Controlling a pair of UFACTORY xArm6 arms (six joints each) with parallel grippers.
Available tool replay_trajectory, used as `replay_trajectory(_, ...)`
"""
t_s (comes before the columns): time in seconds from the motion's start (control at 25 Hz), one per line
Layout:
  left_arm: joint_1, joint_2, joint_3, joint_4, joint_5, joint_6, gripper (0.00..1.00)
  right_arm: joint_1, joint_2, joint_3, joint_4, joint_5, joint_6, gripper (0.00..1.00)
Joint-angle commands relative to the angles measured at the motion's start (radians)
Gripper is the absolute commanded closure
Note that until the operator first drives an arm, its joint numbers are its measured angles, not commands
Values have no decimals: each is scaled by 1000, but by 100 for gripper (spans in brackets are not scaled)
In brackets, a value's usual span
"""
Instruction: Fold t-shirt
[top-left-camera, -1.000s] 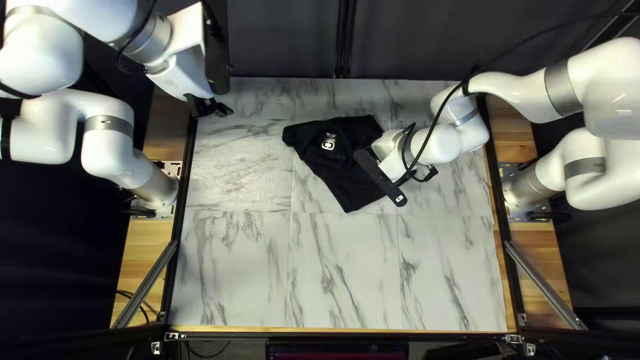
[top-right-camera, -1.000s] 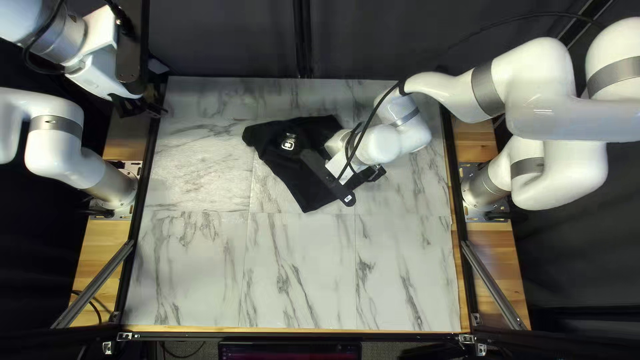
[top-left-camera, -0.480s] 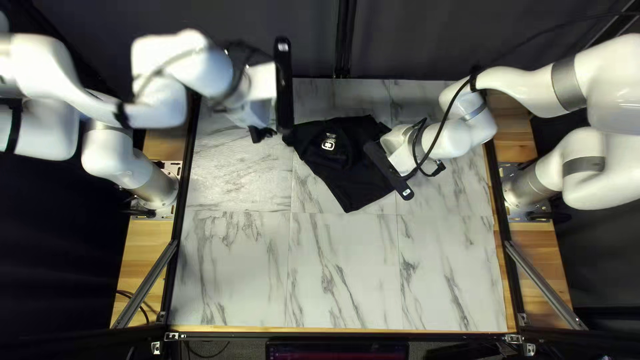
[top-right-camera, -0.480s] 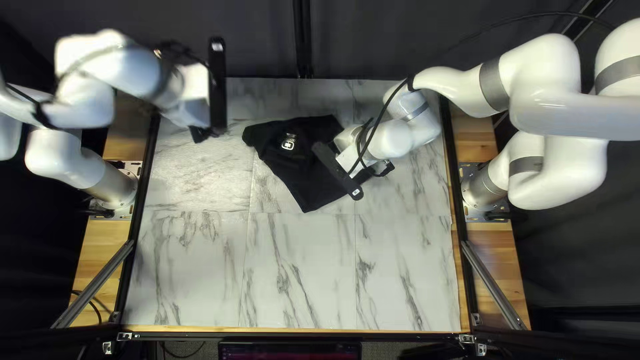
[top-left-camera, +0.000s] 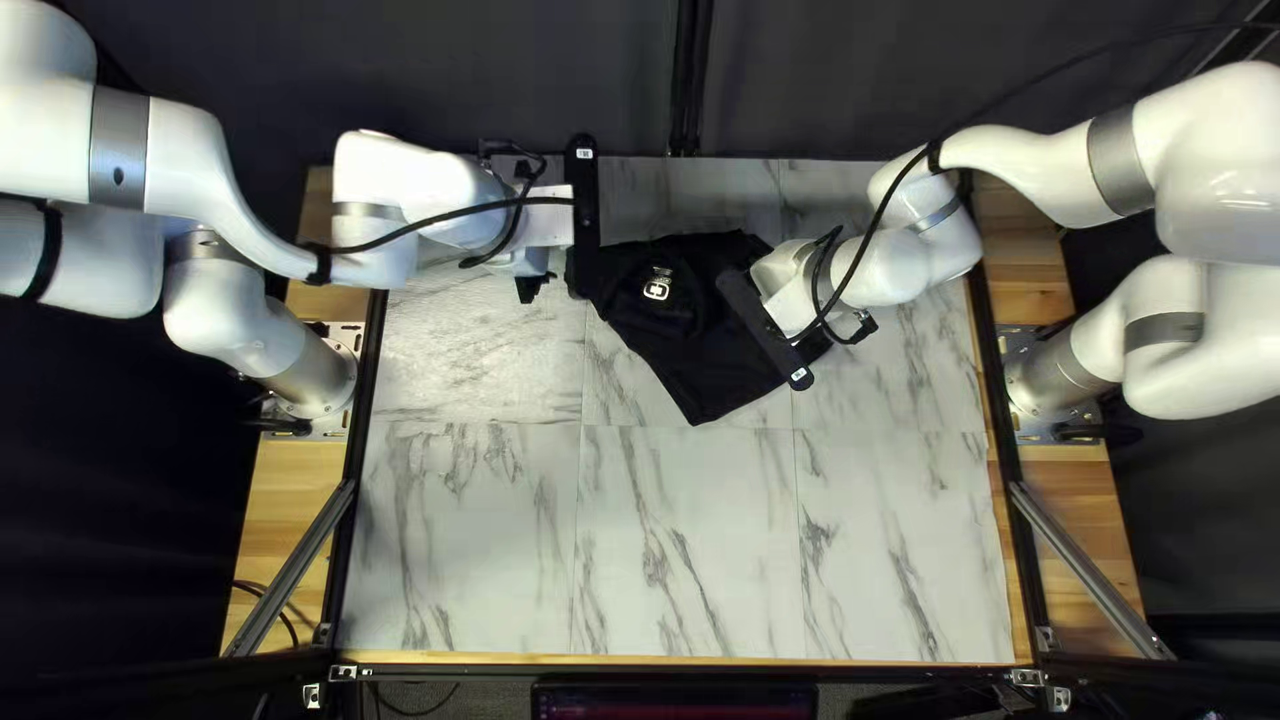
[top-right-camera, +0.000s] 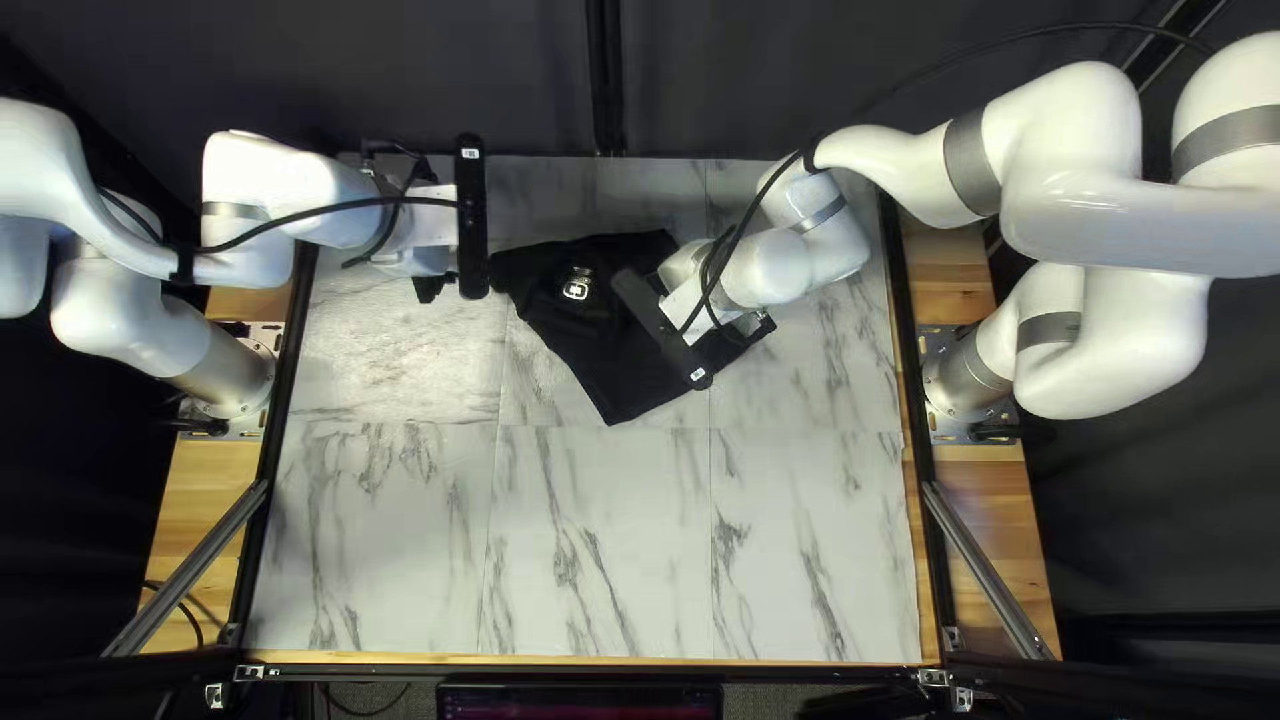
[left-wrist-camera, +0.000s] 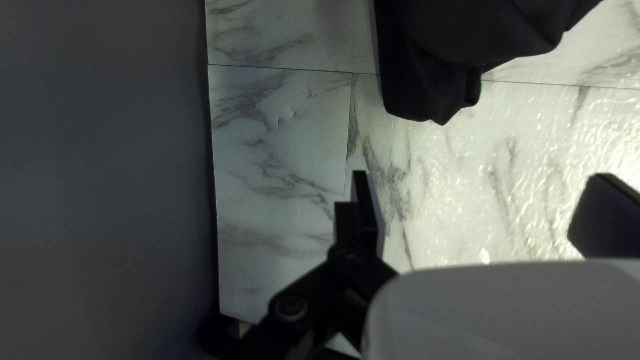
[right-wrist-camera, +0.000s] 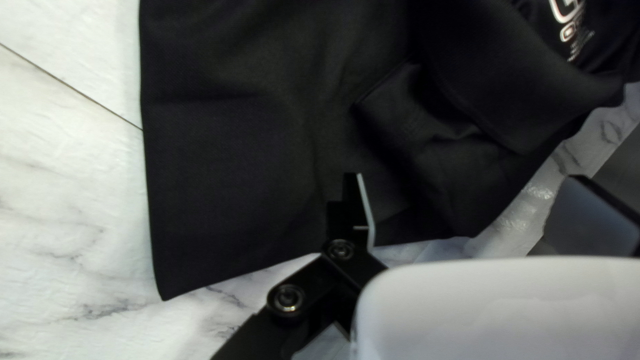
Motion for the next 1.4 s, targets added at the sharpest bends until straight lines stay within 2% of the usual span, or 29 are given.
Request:
replay_trajectory(0.04,16,89,69,326,-162,-292,0,-130,37,-18,-505,-146,461,0)
replay_trajectory(0.08,20,106,74,386,-175,-342,0,-137,47,-32,-591,-155,550,0)
replay_trajectory(0.12,21,135,76,488,-188,-428,0,-141,63,-56,-729,-165,699,0)
replay_trajectory(0.2,12,188,66,626,-176,-549,0,-133,82,-81,-865,-163,854,0)
replay_trajectory(0.32,5,268,42,772,-168,-670,0,-114,108,-107,-979,-151,996,0)
replay_trajectory(0.4,7,307,31,820,-161,-702,0,-107,134,-129,-972,-149,994,0)
replay_trajectory(0.56,-4,344,13,815,-140,-687,0,-107,149,-144,-859,-156,869,0)
replay_trajectory(0.76,-9,349,5,770,-133,-630,0,-104,144,-140,-616,-162,602,0)
replay_trajectory(0.8,-7,341,7,759,-133,-614,0,-100,140,-135,-525,-161,505,0)
replay_trajectory(0.88,-6,322,12,736,-130,-585,0,-92,126,-121,-412,-154,387,0)
replay_trajectory(0.92,-7,301,17,718,-125,-561,0,-81,101,-97,-290,-139,264,0)
replay_trajectory(0.96,-8,288,21,709,-123,-551,0,-75,87,-85,-232,-132,206,0)
replay_trajectory(1.0,-7,273,27,701,-122,-539,0,-62,54,-56,-99,-117,75,0)
replay_trajectory(1.12,2,248,43,706,-129,-534,0,-24,-14,-11,122,-70,-126,0)
replay_trajectory(1.24,11,235,56,719,-138,-546,0,14,-68,15,201,-17,-172,0)
replay_trajectory(1.32,13,235,59,728,-143,-556,0,31,-86,18,161,17,-117,0)
replay_trajectory(1.4,10,234,59,729,-143,-561,0,31,-86,18,161,17,-117,0)
